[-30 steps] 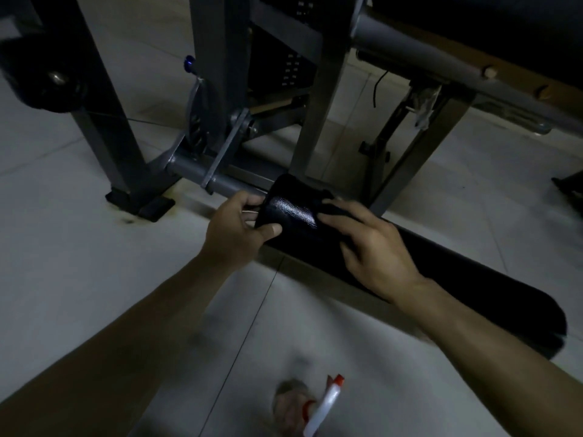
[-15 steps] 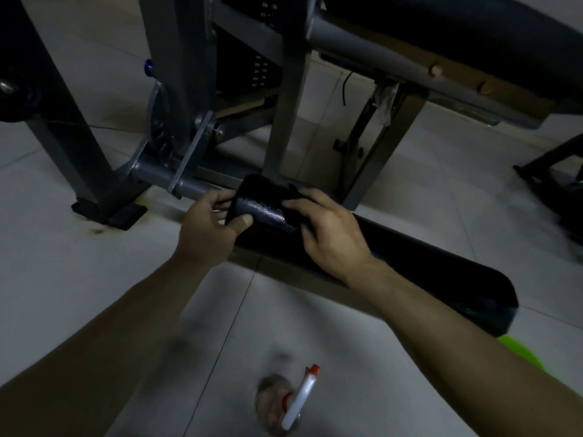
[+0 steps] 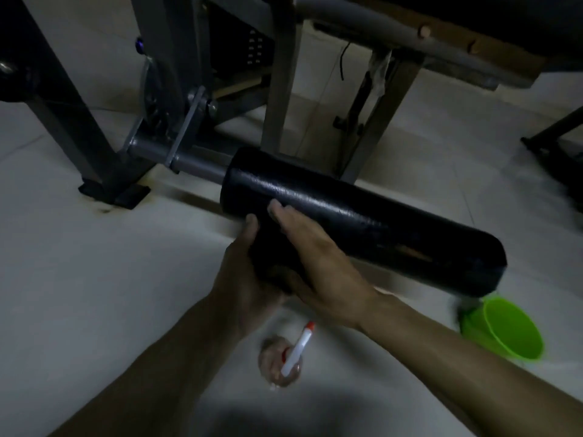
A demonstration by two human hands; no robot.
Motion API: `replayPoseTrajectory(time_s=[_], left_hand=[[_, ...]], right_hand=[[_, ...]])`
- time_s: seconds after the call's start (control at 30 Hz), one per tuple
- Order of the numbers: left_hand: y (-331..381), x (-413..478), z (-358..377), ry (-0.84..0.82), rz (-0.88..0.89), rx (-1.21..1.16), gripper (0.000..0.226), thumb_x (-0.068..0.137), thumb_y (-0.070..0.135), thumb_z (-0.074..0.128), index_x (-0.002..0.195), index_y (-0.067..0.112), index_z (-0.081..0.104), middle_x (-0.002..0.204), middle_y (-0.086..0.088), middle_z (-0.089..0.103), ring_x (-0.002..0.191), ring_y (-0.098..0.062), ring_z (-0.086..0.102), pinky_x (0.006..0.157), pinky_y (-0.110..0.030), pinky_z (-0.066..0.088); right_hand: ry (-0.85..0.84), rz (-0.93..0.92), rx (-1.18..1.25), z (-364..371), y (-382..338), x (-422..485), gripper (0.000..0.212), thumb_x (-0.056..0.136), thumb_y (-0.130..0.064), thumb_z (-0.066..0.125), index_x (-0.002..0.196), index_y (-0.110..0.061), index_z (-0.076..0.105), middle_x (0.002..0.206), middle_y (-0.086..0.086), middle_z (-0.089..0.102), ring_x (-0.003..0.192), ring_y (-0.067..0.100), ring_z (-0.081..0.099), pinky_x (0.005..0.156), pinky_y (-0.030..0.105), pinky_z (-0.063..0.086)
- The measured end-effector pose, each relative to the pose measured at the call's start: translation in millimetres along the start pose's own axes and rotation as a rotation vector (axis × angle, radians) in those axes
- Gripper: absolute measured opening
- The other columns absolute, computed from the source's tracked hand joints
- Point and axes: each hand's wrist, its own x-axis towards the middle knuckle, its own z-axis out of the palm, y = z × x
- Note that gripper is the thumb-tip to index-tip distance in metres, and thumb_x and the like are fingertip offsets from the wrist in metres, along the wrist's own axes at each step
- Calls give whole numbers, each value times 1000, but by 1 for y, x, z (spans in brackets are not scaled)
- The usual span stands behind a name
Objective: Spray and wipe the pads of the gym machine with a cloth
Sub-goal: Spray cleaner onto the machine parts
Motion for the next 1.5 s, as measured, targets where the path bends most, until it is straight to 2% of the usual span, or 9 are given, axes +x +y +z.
replayPoseTrajectory(time_s=[0.07,0.17,0.23,0.33,0.6,0.77,1.0,1.2,1.5], left_hand=[[-4,1,-2,49,-4,52,51,109,47,33,136,14,59,129,-11,69,118,-24,68,96,-41,55],[-3,6,-21,232,15,53,39,108,40,32,79,20,49,70,1,44,58,-14,51,60,-23,42],[-6,5,-34,340,20,23,39,107,34,32,69,23,30,66,3,23,50,-12,30,53,-24,26],[-19,-2,-44,425,-56,-2,42,106,29,35,64,23,37,63,5,33,50,-11,37,56,-23,34],[-14,-17,-40,611,-106,101,25,103,36,52,117,20,65,106,-1,68,80,-17,67,76,-30,56],[6,-22,-33,590,-55,92,24,101,34,54,120,22,62,116,0,64,86,-17,65,90,-31,53],[42,-31,-14,530,11,127,29,101,42,49,107,18,62,73,2,60,57,-13,58,52,-22,51],[64,-46,-15,559,96,98,41,100,42,53,120,9,68,91,-2,68,76,-16,65,75,-28,55],[59,-40,-29,429,46,53,30,98,39,52,111,14,61,91,-1,60,71,-15,60,71,-29,51]], right_hand=[[-83,-15,43,2,7,-13,96,95,-51,63,165,-19,6,173,-2,13,159,13,9,130,43,14],[-122,94,41,4,35,-57,111,88,-54,74,166,-25,0,173,-9,7,156,0,5,127,23,14],[-173,211,-30,23,60,-98,121,84,-58,78,164,-32,-8,173,-12,0,153,-6,1,125,21,18],[-274,432,145,74,69,-144,129,79,-52,85,158,-45,-17,169,-23,-8,155,-1,7,123,18,23],[14,589,450,161,57,-123,86,79,-39,89,143,-46,32,116,-29,57,102,-13,58,97,19,54],[20,532,466,138,42,-96,69,81,-40,82,139,-37,44,116,-8,64,101,12,67,92,39,59],[50,340,572,69,-6,-26,76,77,-26,91,141,-29,51,128,-5,65,103,16,69,92,39,60],[-38,301,577,71,-49,-23,66,67,-60,81,121,-32,58,113,-19,62,101,10,67,90,39,61],[27,443,600,74,-31,-49,51,74,-43,90,114,-31,60,108,-4,67,87,21,69,83,39,62]])
